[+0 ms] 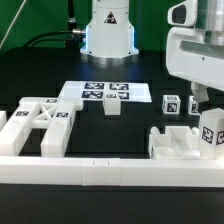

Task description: Assemble chair

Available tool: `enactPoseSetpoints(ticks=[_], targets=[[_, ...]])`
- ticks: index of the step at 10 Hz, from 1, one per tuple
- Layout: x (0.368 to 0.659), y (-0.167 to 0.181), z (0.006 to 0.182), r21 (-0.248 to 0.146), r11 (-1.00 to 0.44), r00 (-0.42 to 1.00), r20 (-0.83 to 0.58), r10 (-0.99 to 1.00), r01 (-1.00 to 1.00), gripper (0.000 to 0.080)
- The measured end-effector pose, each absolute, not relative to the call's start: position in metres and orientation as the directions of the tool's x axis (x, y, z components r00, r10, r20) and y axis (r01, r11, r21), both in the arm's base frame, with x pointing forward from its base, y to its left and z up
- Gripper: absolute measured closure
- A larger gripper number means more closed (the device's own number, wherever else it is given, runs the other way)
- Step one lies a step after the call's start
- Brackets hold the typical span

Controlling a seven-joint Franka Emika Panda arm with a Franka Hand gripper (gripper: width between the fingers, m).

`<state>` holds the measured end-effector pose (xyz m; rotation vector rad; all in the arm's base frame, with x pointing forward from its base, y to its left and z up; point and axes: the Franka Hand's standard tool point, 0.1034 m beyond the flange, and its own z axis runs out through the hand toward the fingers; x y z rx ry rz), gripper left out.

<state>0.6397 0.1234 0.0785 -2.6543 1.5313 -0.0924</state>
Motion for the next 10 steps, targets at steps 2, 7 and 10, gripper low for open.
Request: enactPoseSetpoints(ticks=[2, 7, 10], targets=[[0.6394, 0.1235, 0.0781, -0.090, -0.631, 0.631, 0.028, -0.775, -0.771, 0.0158], [0.6406, 0.1223, 0.0797, -0.068, -0.914, 0.912, 0.068, -0.404, -0.400, 0.0150], [0.6415, 0.1223, 0.0798, -0.039, -0.996, 0.992, 0.091, -0.087, -0.084, 0.0150]])
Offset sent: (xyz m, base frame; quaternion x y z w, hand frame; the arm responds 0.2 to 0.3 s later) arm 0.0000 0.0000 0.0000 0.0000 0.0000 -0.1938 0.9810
